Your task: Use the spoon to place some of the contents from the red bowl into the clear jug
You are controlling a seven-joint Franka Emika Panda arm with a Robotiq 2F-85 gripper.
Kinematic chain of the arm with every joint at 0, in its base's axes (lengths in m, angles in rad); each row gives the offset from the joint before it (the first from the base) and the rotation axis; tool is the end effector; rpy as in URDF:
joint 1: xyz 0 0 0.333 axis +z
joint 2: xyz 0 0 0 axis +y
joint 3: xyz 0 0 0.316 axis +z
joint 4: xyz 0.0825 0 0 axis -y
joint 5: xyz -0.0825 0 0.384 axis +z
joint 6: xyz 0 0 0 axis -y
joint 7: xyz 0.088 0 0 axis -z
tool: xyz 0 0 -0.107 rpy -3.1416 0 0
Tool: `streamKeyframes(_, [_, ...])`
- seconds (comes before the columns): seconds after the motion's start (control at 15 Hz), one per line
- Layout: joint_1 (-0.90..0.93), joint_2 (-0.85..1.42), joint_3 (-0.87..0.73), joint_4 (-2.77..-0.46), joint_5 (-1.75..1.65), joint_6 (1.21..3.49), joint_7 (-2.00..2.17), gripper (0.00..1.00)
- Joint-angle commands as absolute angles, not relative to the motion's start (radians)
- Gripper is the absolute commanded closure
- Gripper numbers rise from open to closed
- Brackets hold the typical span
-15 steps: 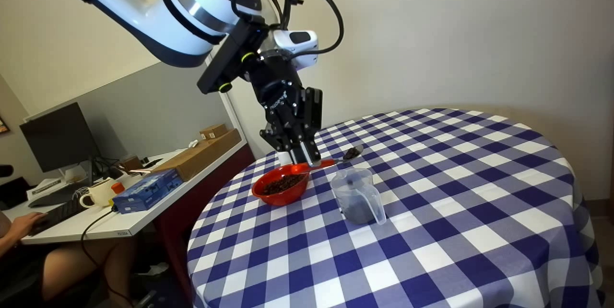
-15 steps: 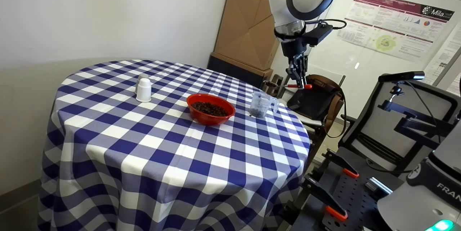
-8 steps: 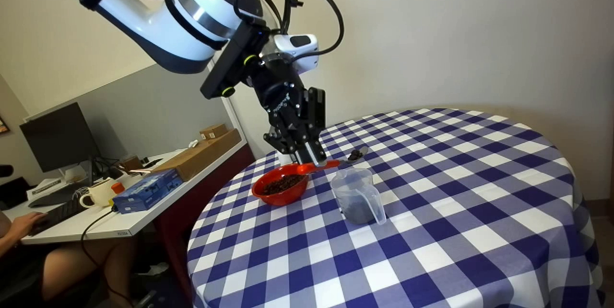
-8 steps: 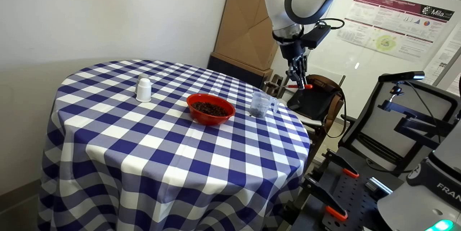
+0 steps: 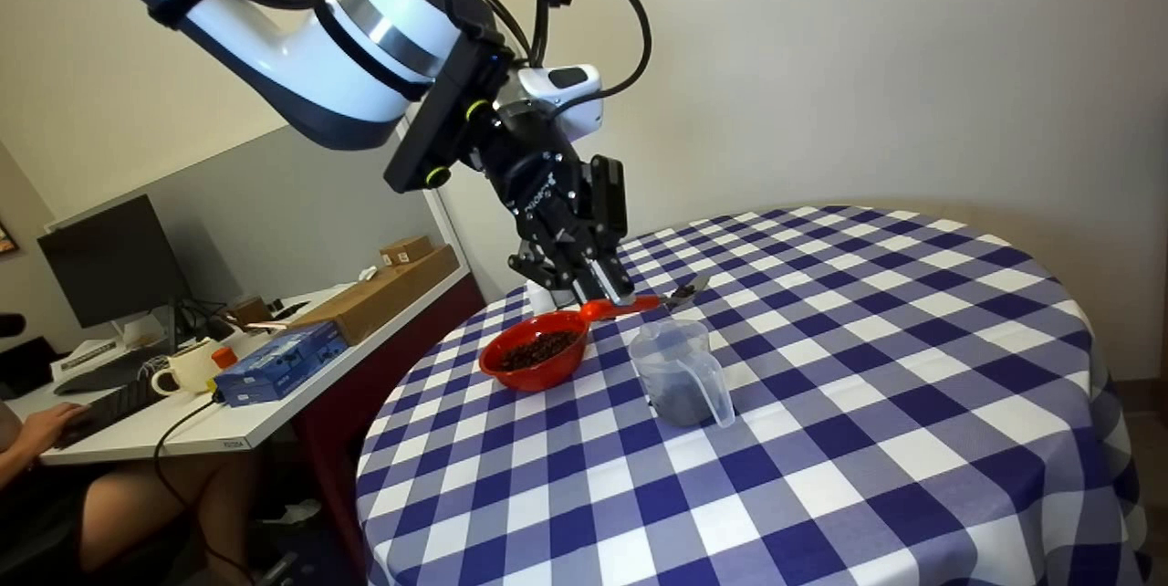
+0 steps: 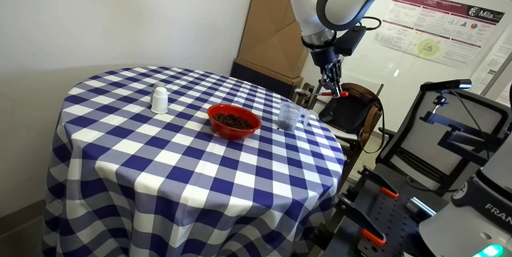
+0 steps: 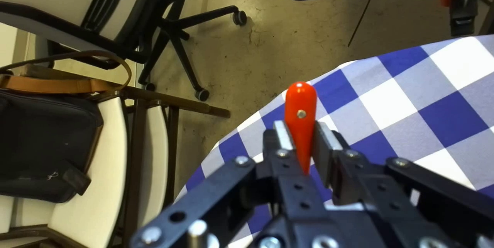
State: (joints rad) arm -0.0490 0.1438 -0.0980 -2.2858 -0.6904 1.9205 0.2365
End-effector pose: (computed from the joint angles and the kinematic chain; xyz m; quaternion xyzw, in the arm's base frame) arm 0.4655 -0.1146 0.2723 0.9284 0.0143 -0.2249 0.2954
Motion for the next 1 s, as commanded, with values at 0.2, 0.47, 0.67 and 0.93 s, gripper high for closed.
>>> streamKeyframes(0.2, [-0.033,0.152,-0.082,-2.279,-0.76,1.883,0.267,0.95])
streamKeyframes(0.47, [-0.025,0.157,-0.074,-2.281,-0.801,1.862,0.277,0.95])
streamKeyframes(0.67, [-0.02,0.162,-0.067,-2.284,-0.832,1.842,0.285,0.95])
streamKeyframes(0.93, [-0.015,0.166,-0.059,-2.287,-0.863,1.825,0.289,0.95])
